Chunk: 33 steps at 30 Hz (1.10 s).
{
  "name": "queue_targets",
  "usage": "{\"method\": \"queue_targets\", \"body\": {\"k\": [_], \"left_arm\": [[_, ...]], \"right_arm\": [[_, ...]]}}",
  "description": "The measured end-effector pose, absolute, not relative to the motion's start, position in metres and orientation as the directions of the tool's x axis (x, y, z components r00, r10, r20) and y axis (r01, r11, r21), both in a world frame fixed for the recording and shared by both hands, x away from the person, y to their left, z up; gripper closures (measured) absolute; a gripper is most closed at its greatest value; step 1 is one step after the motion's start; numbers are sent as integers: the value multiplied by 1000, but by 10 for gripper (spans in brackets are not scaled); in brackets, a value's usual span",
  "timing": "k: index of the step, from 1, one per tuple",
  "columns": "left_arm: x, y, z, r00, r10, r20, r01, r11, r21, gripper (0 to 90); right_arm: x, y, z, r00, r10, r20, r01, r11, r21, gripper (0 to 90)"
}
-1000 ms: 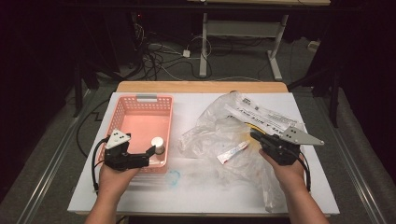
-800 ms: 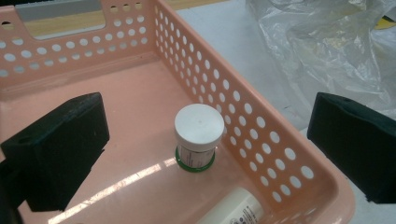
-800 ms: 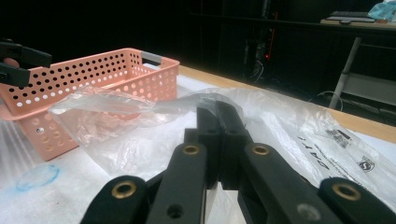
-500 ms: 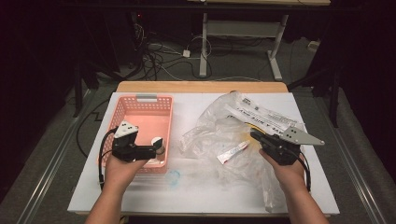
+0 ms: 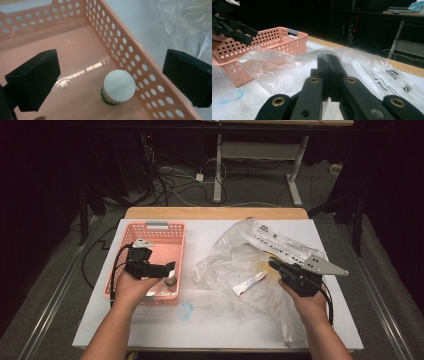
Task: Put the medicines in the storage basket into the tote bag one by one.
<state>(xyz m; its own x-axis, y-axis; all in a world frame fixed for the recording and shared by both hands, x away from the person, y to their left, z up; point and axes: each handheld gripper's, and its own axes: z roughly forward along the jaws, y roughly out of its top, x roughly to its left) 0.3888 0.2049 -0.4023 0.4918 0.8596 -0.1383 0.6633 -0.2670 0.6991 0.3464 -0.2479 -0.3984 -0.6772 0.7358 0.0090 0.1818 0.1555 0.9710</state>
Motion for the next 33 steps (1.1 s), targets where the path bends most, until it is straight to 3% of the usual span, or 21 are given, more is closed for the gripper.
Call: {"method": "queue_targets", "body": {"k": [9, 12, 22, 33], "left_arm": [[395, 199, -403, 511, 847, -148, 721, -327, 611, 91], [396, 199, -404, 525, 836, -159, 730, -346, 589, 158], [404, 192, -412, 546, 821, -167, 762, -403, 506, 176], [413, 183, -419, 565, 812, -148, 785, -474, 399, 295]], "right_arm": [[346, -249, -397, -678, 735, 6, 175, 154, 972, 900], [345, -249, -397, -677, 735, 11, 179, 151, 972, 900], [345, -249, -396, -679, 734, 2, 169, 153, 974, 900], [345, -248, -397, -677, 736, 8, 179, 153, 972, 900]]}}
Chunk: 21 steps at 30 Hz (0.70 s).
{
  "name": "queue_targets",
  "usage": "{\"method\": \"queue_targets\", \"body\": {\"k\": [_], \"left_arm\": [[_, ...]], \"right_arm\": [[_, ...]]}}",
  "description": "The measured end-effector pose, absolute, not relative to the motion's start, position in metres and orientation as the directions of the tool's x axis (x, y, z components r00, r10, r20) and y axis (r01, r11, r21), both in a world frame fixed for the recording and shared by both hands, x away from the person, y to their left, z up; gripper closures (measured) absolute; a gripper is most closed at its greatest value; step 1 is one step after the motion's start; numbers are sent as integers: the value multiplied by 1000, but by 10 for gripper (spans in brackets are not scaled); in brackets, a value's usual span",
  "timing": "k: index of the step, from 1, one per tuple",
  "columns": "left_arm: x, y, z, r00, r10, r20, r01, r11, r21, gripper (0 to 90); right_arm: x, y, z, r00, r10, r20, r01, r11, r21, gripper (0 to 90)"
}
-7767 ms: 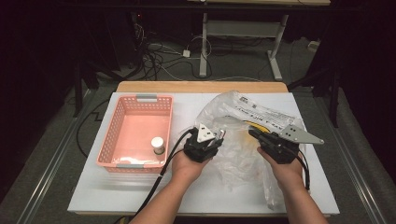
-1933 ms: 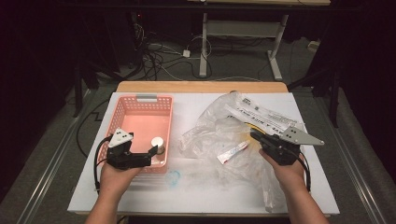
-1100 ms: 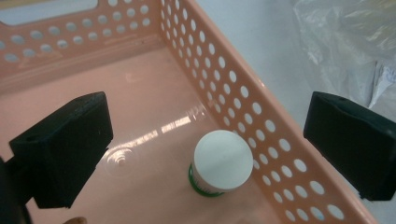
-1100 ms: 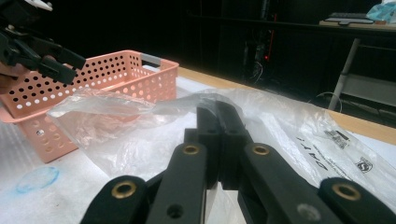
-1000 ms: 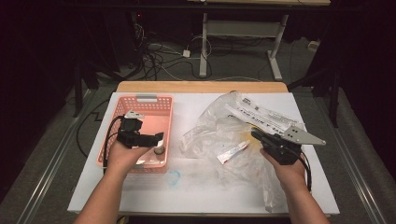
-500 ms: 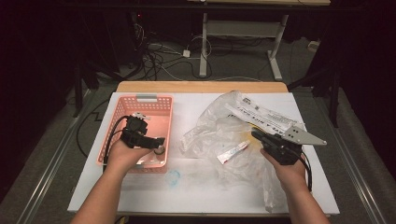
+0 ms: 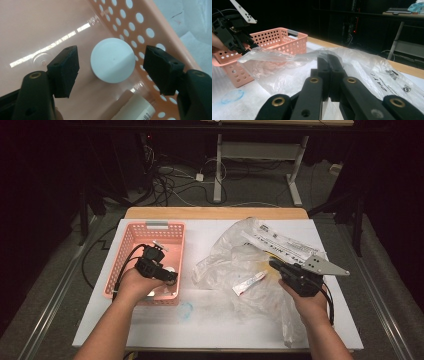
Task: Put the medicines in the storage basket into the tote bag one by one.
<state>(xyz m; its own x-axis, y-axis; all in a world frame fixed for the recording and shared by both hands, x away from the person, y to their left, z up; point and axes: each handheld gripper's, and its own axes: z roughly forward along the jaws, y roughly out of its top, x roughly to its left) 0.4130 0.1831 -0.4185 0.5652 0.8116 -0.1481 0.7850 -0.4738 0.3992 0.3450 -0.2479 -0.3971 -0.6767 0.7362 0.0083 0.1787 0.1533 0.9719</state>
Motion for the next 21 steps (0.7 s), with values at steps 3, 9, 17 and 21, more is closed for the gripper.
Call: {"method": "queue_targets", "body": {"k": [3, 9, 17, 21], "left_arm": [[417, 180, -419, 563, 814, -140, 790, -482, 378, 329], [423, 176, -422, 562, 816, -135, 800, -495, 338, 376], [425, 175, -425, 559, 815, -156, 811, -497, 309, 446], [426, 175, -425, 558, 814, -161, 813, -497, 305, 475]], "right_arm": [[345, -248, -397, -677, 736, 10, 182, 154, 971, 900], [345, -248, -398, -678, 735, 12, 181, 150, 972, 900], [345, -248, -397, -678, 735, 12, 181, 151, 972, 900], [345, -248, -397, -678, 735, 10, 178, 151, 972, 900]]}}
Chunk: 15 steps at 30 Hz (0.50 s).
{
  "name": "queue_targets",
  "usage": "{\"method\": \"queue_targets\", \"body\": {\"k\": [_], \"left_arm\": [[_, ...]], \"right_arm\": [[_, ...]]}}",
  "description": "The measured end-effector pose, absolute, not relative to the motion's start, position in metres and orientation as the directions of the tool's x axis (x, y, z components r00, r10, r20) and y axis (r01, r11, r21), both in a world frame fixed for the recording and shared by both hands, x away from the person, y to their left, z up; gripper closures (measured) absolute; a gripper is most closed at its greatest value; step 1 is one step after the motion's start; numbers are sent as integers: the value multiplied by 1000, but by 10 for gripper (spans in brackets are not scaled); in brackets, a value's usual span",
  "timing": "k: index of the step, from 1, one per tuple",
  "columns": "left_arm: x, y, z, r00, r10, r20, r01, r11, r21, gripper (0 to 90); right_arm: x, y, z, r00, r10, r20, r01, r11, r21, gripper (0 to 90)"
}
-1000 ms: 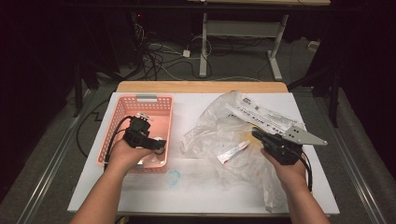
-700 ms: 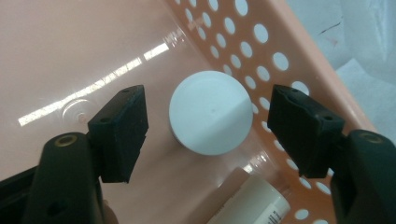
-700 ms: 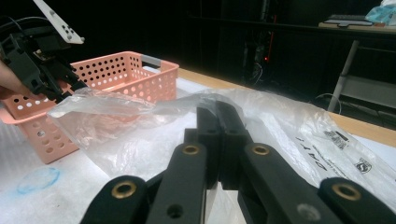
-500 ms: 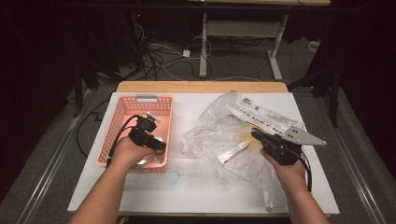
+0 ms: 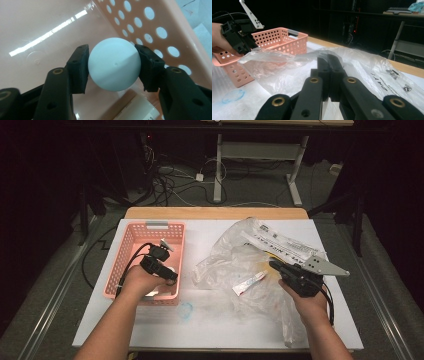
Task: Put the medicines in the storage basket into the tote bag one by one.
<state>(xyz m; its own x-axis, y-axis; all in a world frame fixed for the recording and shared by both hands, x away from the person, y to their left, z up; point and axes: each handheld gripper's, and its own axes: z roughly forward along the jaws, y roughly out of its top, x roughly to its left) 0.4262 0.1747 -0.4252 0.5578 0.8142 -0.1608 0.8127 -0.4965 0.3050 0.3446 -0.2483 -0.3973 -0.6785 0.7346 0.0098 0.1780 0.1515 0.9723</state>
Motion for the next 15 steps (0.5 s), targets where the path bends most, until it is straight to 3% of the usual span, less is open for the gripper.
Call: {"method": "queue_targets", "body": {"k": [15], "left_arm": [[424, 172, -424, 571, 811, -126, 799, -513, 315, 487]], "right_arm": [[344, -248, -397, -679, 734, 7, 174, 152, 973, 900]]}}
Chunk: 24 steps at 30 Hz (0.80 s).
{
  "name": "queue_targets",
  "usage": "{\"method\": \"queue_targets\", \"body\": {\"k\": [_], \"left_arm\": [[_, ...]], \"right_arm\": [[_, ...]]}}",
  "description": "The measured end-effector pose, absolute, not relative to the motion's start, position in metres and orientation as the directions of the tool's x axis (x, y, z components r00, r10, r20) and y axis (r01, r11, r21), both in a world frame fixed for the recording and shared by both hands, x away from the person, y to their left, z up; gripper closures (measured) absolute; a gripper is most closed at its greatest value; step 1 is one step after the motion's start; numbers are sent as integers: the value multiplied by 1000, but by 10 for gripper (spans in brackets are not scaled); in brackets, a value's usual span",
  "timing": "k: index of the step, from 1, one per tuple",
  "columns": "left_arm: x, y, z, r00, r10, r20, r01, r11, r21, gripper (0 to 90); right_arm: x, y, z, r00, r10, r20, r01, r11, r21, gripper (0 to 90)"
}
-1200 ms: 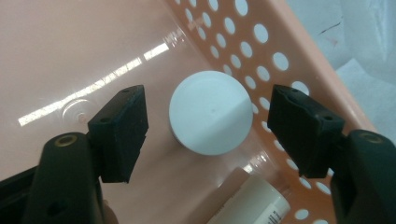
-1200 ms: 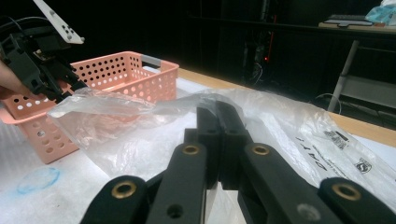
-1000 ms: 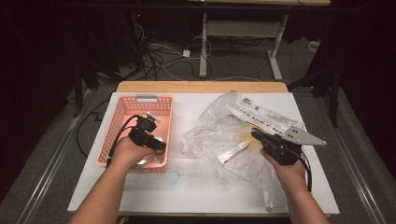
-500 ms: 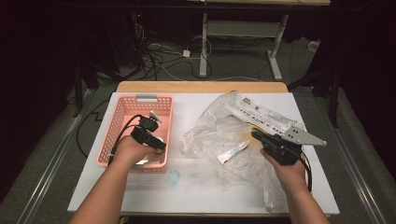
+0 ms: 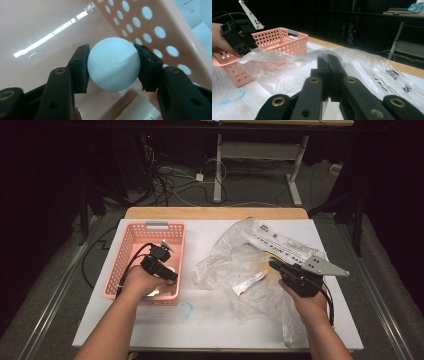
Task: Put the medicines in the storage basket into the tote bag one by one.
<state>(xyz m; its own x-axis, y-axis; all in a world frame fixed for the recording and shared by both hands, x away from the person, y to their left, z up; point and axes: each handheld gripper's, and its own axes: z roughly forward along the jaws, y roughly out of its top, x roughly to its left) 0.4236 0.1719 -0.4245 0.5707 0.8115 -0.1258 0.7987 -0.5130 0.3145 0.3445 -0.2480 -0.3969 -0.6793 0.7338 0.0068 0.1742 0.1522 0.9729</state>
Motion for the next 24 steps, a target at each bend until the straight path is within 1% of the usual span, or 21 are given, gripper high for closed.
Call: {"method": "queue_targets", "body": {"k": [7, 15, 24], "left_arm": [[420, 176, -420, 566, 816, -119, 795, -502, 341, 488], [407, 185, -412, 568, 816, -110, 770, -480, 420, 488], [391, 192, -410, 560, 822, -104, 747, -446, 494, 488]], "right_arm": [[344, -249, -396, -677, 736, 9, 176, 150, 973, 900], [343, -249, -396, -678, 735, 7, 174, 151, 973, 900], [343, -248, -396, -678, 735, 6, 170, 149, 974, 900]]}}
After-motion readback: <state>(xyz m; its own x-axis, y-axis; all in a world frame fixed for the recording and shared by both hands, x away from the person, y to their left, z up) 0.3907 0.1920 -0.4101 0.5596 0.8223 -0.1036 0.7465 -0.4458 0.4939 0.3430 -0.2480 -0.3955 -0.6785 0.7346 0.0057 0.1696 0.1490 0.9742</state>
